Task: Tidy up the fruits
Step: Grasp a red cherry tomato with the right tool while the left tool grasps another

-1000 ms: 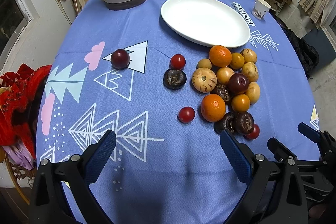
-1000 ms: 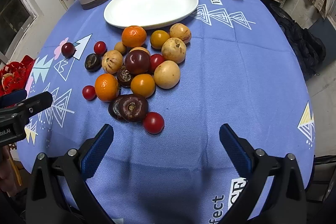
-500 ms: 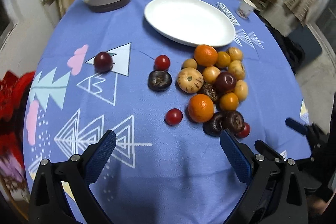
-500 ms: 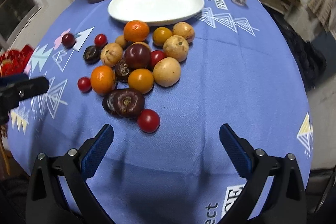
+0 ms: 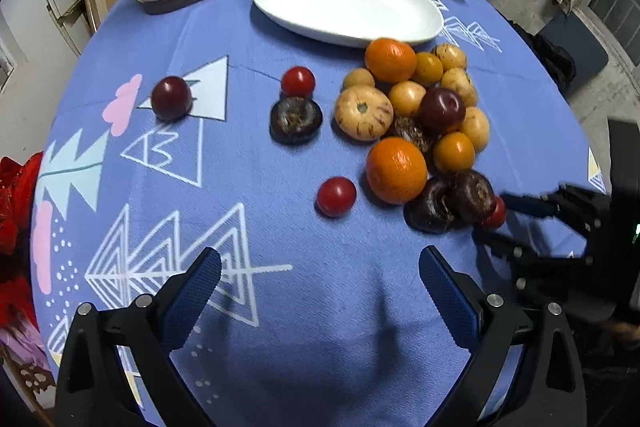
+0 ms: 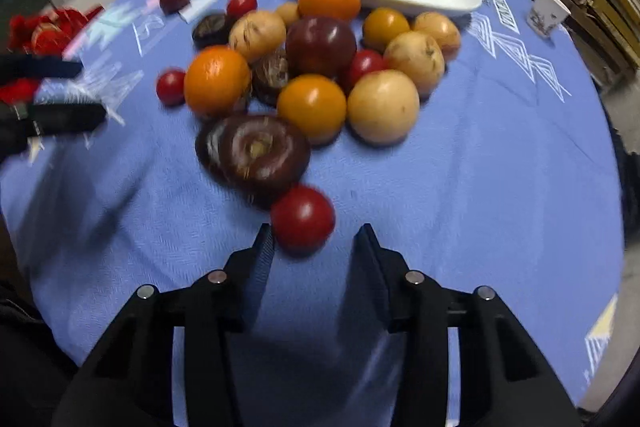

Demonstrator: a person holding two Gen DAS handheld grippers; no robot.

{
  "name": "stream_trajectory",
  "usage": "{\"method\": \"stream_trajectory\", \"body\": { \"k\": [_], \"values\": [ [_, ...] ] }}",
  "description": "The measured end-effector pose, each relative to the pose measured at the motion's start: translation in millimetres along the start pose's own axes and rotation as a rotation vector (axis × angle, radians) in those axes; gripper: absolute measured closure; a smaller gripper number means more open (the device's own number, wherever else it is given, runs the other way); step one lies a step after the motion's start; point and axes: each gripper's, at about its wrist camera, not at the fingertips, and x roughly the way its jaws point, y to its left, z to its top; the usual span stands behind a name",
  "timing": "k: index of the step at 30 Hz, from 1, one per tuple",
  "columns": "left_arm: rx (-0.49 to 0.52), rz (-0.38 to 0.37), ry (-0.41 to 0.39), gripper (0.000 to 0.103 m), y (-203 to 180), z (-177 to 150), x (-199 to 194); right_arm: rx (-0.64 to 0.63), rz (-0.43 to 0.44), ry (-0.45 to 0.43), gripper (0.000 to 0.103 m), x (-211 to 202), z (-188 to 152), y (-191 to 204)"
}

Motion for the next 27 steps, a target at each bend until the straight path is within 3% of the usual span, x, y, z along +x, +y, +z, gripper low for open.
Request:
{"method": "stream_trajectory", "body": {
  "k": [1,3,7,10,12,16,19,24,27],
  "values": [
    [-0.005,0.003,0.002,0.004,-0.4,-1.0,1.6,-0.025,0.009,-0.007,0.061,0.3,0.9,0.4],
    [-0.041,0.01,0.006,0.004,-0.1,-2.2,4.5,-0.071,0.058,-0.013,0.073,0.6,2.9,-0.7],
    [-0.107,0.004,-0.016,0.006,0.2,2.6,5.0,-0.019,0.199,0.016,0.075,0.3,9.3,-25.5],
    [-0.121,0.013,-0.013,0.026,-1.9,10.1,10.8,0.056,0.292,0.033,0.075,-1.5,10.2,-55.7],
    [-0.132,0.029,0.001,0.035,-2.0,15.1,17.7,0.08,0.312,0.038,0.075,-3.6,11.7,-70.0],
    [-0.143,0.024,0.015,0.037,-1.7,21.5,25.8,0.106,0.342,0.031,0.075,-11.5,9.6,-85.4],
    [-0.119,0.015,0.04,0.047,-1.6,25.9,35.7,0.126,0.351,0.021,0.075,-15.4,8.9,-88.6],
    [-0.089,0.004,0.054,0.074,3.1,31.2,47.1,0.165,0.348,0.013,0.075,-23.5,5.1,-96.2],
    [-0.072,-0.017,0.049,0.079,10.3,38.9,49.0,0.187,0.336,0.006,0.075,-29.4,4.2,-100.9]
  ]
}}
